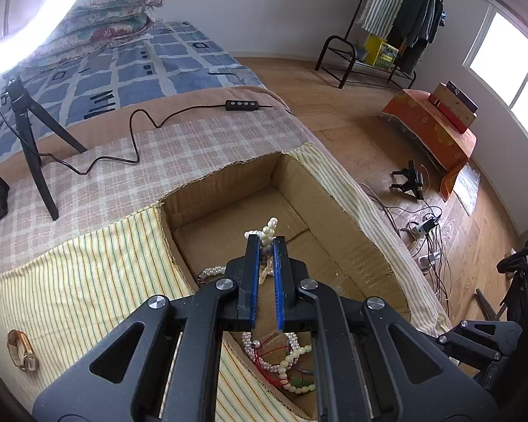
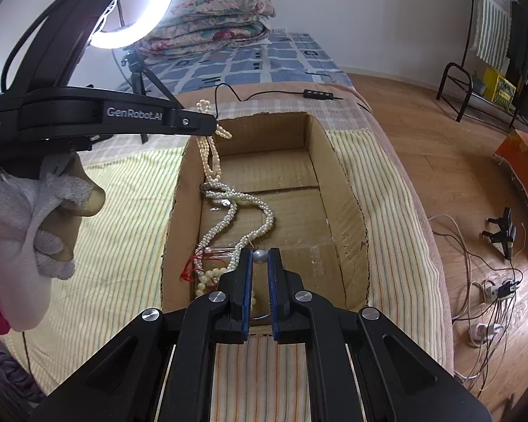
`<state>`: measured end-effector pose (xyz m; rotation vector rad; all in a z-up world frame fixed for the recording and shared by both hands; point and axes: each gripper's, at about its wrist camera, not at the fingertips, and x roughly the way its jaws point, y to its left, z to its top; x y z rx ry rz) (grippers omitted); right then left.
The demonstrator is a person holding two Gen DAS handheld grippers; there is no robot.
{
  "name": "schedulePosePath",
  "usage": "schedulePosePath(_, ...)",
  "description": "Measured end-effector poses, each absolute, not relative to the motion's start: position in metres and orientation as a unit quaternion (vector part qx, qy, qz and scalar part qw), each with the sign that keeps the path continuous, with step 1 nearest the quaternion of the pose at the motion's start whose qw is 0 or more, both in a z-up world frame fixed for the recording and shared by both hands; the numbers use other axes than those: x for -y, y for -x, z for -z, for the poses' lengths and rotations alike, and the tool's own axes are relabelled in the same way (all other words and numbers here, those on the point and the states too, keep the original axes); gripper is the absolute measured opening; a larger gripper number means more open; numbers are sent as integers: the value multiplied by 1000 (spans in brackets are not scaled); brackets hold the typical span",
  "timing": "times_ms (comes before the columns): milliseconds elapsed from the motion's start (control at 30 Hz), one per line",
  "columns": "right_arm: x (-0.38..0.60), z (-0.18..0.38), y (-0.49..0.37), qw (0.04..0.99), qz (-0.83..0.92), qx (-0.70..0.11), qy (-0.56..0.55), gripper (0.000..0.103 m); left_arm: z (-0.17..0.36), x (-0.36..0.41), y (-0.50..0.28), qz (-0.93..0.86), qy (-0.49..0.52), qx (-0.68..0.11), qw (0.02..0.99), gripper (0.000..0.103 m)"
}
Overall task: Organize jewelry
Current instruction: 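Carry the necklace and pearl over the box with both tools, then open both tools to drop the necklace and pearl into the box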
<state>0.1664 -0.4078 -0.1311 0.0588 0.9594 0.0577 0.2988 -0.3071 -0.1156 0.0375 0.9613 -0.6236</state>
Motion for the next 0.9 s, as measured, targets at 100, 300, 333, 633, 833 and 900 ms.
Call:
schedulePosePath(100, 408, 131, -167, 886, -28, -462, -28, 7, 118, 310, -301, 296, -18, -457, 839, 5)
schedulePosePath(300, 406, 133, -168, 885, -29, -465, -26, 7, 120, 314, -300, 296, -20, -460, 837, 5)
schedulePosePath(333, 406, 133, -168, 884, -29, -465, -26, 7, 121, 315, -301, 296, -20, -461, 837, 5)
schedulePosePath(633, 403, 137, -169, 883, -33, -468, -19, 7, 121, 316, -302, 293, -21, -461, 838, 5)
schedulePosePath(833, 401, 140, -169, 883, -31, -469, -9, 18, 123, 311, -306, 285, -22, -462, 839, 6)
schedulePosePath(900, 401, 139, -168, 885, -27, -465, -6, 39, 123, 310, -306, 285, -25, -465, 838, 31)
